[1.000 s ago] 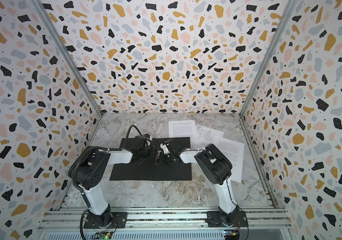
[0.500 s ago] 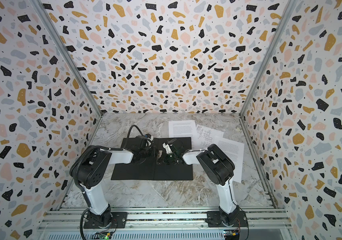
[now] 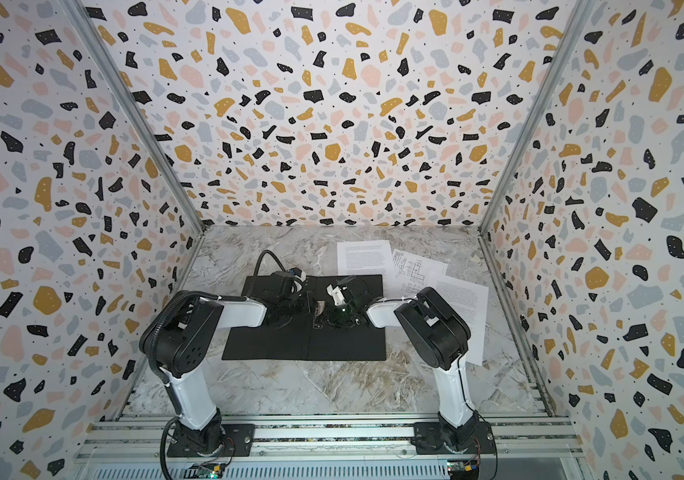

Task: Put the files into the folder

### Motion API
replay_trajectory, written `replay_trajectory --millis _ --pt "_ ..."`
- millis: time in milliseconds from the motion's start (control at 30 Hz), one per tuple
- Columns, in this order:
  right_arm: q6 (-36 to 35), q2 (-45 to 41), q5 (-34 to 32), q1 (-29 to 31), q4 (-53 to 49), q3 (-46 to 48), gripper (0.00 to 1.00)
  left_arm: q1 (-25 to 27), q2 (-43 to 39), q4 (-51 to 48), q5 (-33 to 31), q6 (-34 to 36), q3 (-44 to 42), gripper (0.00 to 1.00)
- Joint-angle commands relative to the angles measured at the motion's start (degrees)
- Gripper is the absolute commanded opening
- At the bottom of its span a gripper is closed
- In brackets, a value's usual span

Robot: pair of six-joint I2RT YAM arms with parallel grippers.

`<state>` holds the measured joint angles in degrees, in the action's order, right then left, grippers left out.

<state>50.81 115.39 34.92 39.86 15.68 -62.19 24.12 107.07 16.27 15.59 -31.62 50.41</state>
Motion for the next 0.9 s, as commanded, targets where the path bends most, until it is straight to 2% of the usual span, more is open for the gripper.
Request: replay_trajectory --millis 0,100,333,533,867 --pt "-0.5 -2.7 2.5 -0.3 -0.4 -1.7 0.02 -0.5 2.3 -4.8 -1.8 0.7 -1.1 0.02" --pt "0.2 -2.9 3.5 -0.5 1.0 -1.9 0.06 -0.5 2.4 -4.8 -1.8 0.7 -1.2 0.02" --pt "0.7 -7.7 1.9 -1.9 3.0 3.7 0.27 -0.4 2.4 -5.0 -1.8 1.1 -1.3 0.02" --pt "-0.1 -10.3 1.2 -3.2 3.1 11.2 0.28 -0.5 2.1 -4.3 -1.3 0.4 -1.2 0.02" --pt "-7.9 -10.9 -10.4 -4.0 -7.9 11.8 0.30 -0.4 0.5 -3.9 -0.7 -2.2 -1.7 0.04"
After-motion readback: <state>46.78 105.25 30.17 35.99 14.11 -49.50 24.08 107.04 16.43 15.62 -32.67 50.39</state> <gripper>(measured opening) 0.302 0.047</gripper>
